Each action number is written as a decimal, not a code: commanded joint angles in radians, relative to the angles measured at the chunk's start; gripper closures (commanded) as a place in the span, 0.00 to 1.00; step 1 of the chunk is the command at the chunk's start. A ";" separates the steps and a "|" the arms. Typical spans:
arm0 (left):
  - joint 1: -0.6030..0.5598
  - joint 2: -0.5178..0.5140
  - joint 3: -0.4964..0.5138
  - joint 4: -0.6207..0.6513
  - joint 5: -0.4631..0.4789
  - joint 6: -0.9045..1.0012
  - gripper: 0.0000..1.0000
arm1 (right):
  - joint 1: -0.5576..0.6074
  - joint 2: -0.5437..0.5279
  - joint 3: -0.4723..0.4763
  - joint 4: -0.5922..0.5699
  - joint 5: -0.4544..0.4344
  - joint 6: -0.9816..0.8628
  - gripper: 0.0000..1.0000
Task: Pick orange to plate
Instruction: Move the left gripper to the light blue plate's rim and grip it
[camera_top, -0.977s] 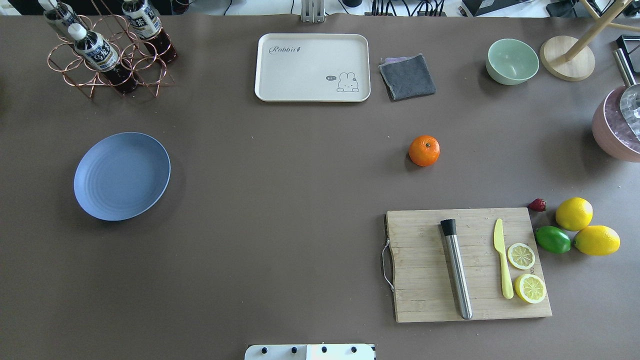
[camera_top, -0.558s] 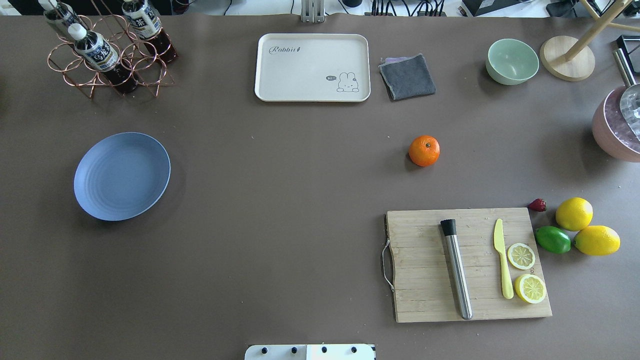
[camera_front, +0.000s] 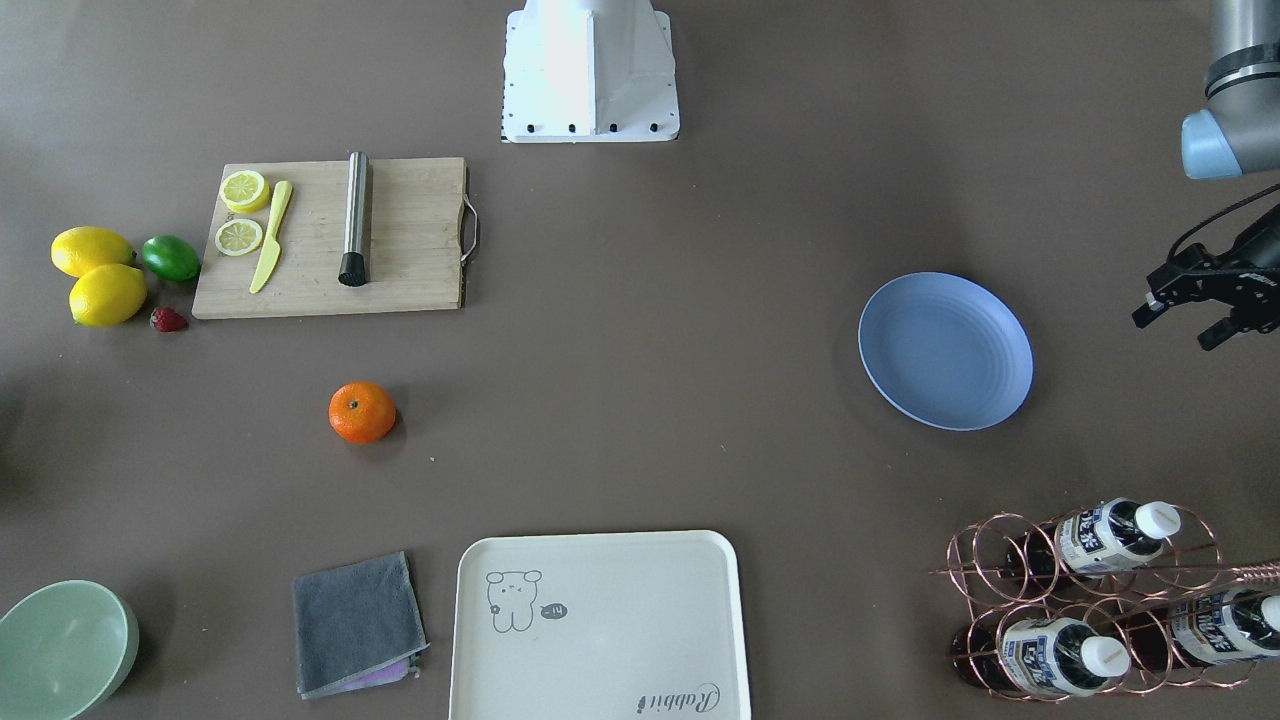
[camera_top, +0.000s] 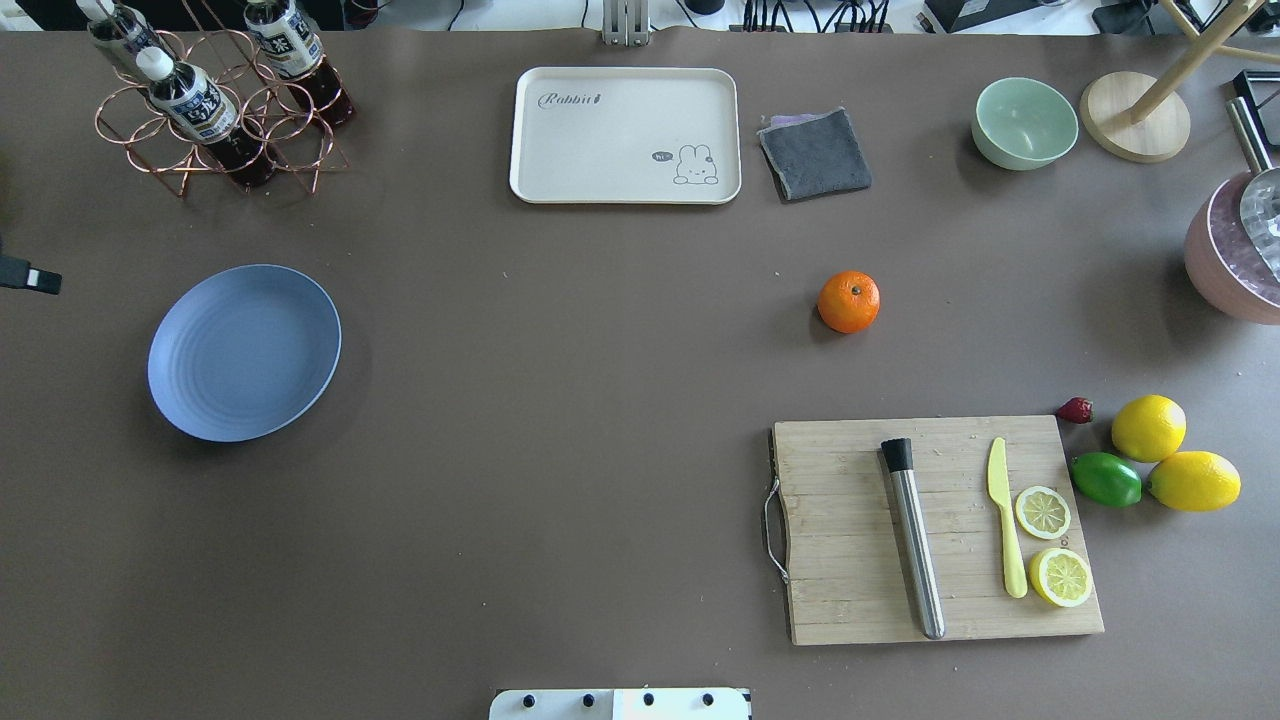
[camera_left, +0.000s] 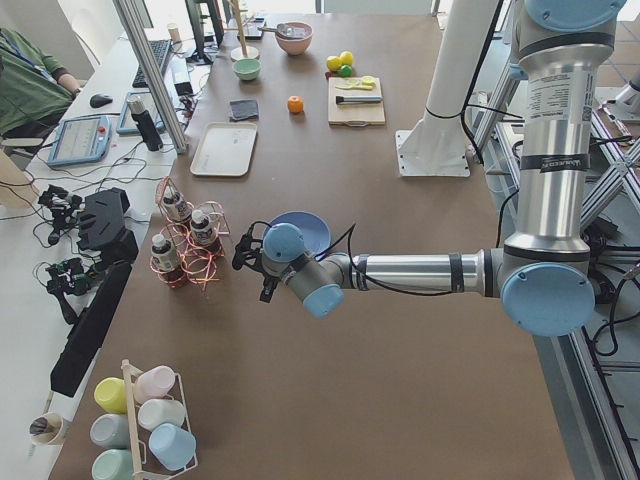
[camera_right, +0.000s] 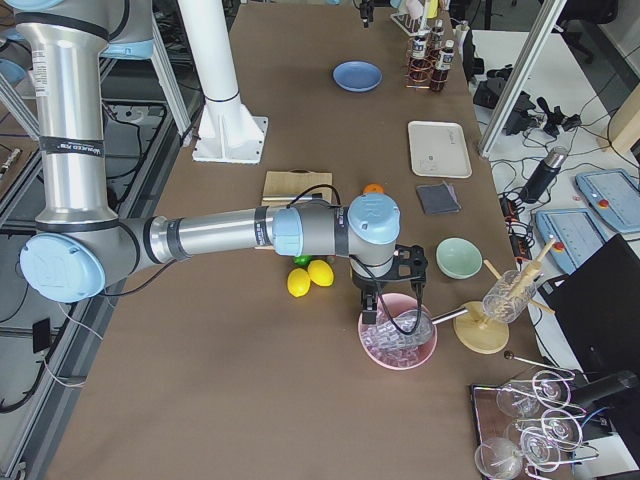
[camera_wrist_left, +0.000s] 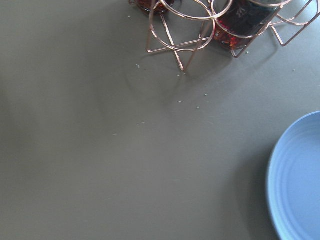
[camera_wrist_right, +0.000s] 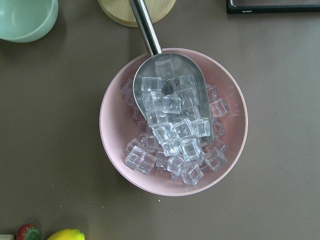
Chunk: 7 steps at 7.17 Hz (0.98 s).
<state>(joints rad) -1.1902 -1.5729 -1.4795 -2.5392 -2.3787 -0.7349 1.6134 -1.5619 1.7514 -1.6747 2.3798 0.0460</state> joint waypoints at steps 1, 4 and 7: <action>0.197 -0.012 -0.004 -0.129 0.147 -0.310 0.02 | -0.004 0.006 -0.001 0.001 0.003 0.008 0.00; 0.247 -0.004 0.010 -0.161 0.184 -0.357 0.03 | -0.004 0.006 0.003 0.001 0.003 0.009 0.00; 0.248 -0.001 0.016 -0.158 0.182 -0.356 0.03 | -0.004 0.005 0.007 0.001 0.003 0.022 0.00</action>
<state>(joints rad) -0.9428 -1.5738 -1.4658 -2.6988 -2.1980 -1.0907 1.6091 -1.5556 1.7573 -1.6736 2.3822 0.0653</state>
